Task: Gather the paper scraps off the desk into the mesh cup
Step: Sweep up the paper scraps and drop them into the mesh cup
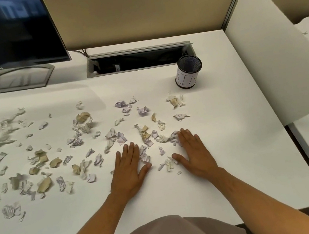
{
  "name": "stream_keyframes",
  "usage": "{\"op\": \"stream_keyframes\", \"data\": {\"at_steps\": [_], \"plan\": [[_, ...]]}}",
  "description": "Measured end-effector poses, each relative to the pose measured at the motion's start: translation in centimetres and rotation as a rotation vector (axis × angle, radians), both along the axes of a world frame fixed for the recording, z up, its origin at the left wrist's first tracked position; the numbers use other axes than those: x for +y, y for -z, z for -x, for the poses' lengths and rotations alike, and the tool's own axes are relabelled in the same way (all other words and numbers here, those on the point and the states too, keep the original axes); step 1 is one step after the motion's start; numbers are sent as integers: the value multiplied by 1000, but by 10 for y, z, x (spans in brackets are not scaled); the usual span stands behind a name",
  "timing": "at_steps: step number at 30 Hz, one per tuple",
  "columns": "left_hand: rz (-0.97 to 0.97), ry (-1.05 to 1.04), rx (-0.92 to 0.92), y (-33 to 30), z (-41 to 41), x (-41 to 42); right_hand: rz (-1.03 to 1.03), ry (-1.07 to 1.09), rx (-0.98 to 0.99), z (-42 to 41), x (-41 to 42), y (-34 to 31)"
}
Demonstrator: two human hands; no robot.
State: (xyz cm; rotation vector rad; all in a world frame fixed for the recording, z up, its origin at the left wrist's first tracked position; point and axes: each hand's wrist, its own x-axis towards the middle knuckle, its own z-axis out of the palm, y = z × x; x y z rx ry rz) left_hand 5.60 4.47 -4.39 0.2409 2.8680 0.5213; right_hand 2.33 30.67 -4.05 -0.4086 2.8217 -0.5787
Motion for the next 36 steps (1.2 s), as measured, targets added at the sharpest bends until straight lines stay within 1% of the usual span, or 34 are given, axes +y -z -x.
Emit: {"op": "stream_keyframes", "data": {"at_steps": [3, 5, 9, 12, 14, 17, 19, 24, 28, 31, 33, 36], "plan": [[-82, 12, 13, -1, 2, 4, 73, 67, 24, -4, 9, -7], [-115, 19, 11, -4, 7, 3, 40, 157, 31, -5, 19, -15], [-24, 82, -70, -17, 31, 0, -136, 200, -60, -4, 33, -32], [49, 125, -140, -26, 53, 3, -143, 213, -198, 1, 30, -38], [135, 162, -180, -30, 64, 7, -149, 186, -267, 5, 21, -41], [267, 248, -210, -33, 73, 12, -191, 136, -315, 11, 7, -42], [293, 286, -210, -33, 73, 14, -229, 114, -314, 16, 1, -42], [244, 277, -174, -34, 64, 22, -176, 97, -314, 27, -10, -43], [65, 206, -203, -34, 62, 25, -103, 87, -283, 32, -16, -42], [-35, 137, -206, -35, 60, 27, -38, 102, -330, 36, -20, -44], [-55, 105, -196, -37, 59, 30, -63, 88, -328, 38, -24, -46], [-44, 70, -238, -39, 61, 38, -128, 36, -301, 38, -31, -47]]}}
